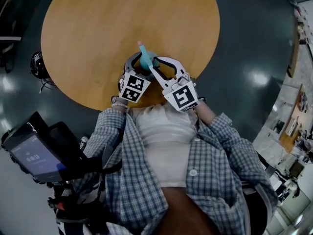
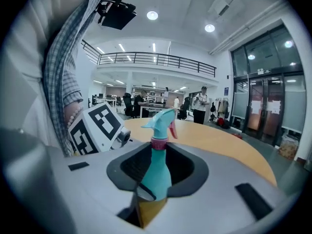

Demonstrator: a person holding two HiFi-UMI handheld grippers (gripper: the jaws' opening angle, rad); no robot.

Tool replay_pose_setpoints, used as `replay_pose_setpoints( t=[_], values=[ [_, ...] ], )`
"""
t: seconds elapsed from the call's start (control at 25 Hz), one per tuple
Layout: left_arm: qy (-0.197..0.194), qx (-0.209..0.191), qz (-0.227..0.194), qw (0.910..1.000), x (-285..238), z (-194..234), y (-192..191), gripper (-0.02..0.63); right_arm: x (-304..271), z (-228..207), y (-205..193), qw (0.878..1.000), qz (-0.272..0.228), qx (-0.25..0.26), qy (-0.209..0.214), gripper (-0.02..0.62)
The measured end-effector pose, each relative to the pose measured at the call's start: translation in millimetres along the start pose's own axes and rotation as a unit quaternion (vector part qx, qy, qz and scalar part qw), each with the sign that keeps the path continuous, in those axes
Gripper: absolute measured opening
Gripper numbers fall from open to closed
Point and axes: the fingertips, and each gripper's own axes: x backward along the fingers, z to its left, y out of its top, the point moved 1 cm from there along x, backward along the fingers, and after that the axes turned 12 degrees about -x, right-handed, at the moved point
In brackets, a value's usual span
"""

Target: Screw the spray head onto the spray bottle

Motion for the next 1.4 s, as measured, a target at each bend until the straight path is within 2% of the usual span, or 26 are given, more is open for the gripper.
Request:
replay_pose_setpoints(
  t=[0.04, 0.12, 0.2, 0.4, 0.52, 0.6, 0.64, 0.84, 0.92, 1.08, 1.16, 1.28, 1.4],
  values=[
    [-0.001, 0.001, -0.002, 1.0, -0.5, -0.5, 0.9, 0.383, 3.2, 1.2, -0.8, 1.0, 0.007, 0.006, -0.002, 0.068],
    [-0.002, -0.002, -0.004, 1.0, -1.5, -0.9, 3.7, 0.383, 8.7, 6.2, -5.2, 1.0, 0.022, 0.02, 0.004, 0.051],
    [-0.006, -0.006, -0.004, 1.0, -3.0, -2.1, 5.3, 0.383, 13.0, 12.1, -12.7, 0.999, 0.027, 0.018, 0.02, 0.051],
    [-0.01, -0.007, -0.006, 0.9999, -5.3, -4.4, 7.7, 0.383, 30.0, 4.1, -19.3, 0.997, 0.053, -0.029, 0.05, 0.051],
    [-0.015, -0.01, -0.008, 0.9998, -6.3, -5.1, 9.1, 0.383, 30.5, -6.8, -8.8, 0.993, 0.069, -0.03, 0.092, 0.073],
    [-0.02, -0.013, -0.007, 0.9997, -6.2, -5.6, 9.5, 0.383, 25.8, -12.9, -0.8, 0.987, 0.084, -0.033, 0.133, 0.138],
    [-0.022, -0.016, -0.007, 0.9996, -6.0, -5.8, 9.7, 0.383, 22.6, -15.9, 2.7, 0.983, 0.093, -0.034, 0.154, 0.149],
    [-0.032, -0.019, -0.007, 0.9993, -6.3, -7.2, 8.3, 0.383, 10.2, -19.7, 6.9, 0.955, 0.152, -0.011, 0.256, 0.147],
    [-0.034, -0.019, -0.007, 0.9992, -6.0, -8.7, 7.1, 0.383, 6.8, -18.0, 6.9, 0.947, 0.162, -0.008, 0.276, 0.147],
    [-0.037, -0.02, -0.007, 0.9991, -4.8, -11.3, 6.9, 0.383, 0.5, -11.7, 4.6, 0.941, 0.167, -0.001, 0.294, 0.147],
    [-0.039, -0.02, -0.007, 0.999, -3.8, -12.3, 7.6, 0.383, -0.1, -8.3, 4.9, 0.942, 0.157, 0.018, 0.295, 0.12],
    [-0.038, -0.023, -0.008, 0.999, -1.4, -14.0, 8.2, 0.383, 3.1, -6.0, 5.2, 0.95, 0.137, 0.04, 0.278, 0.115],
    [-0.034, -0.025, -0.01, 0.999, 0.2, -14.8, 9.1, 0.383, 6.1, -4.0, 5.5, 0.966, 0.107, 0.046, 0.23, 0.115]
  ],
)
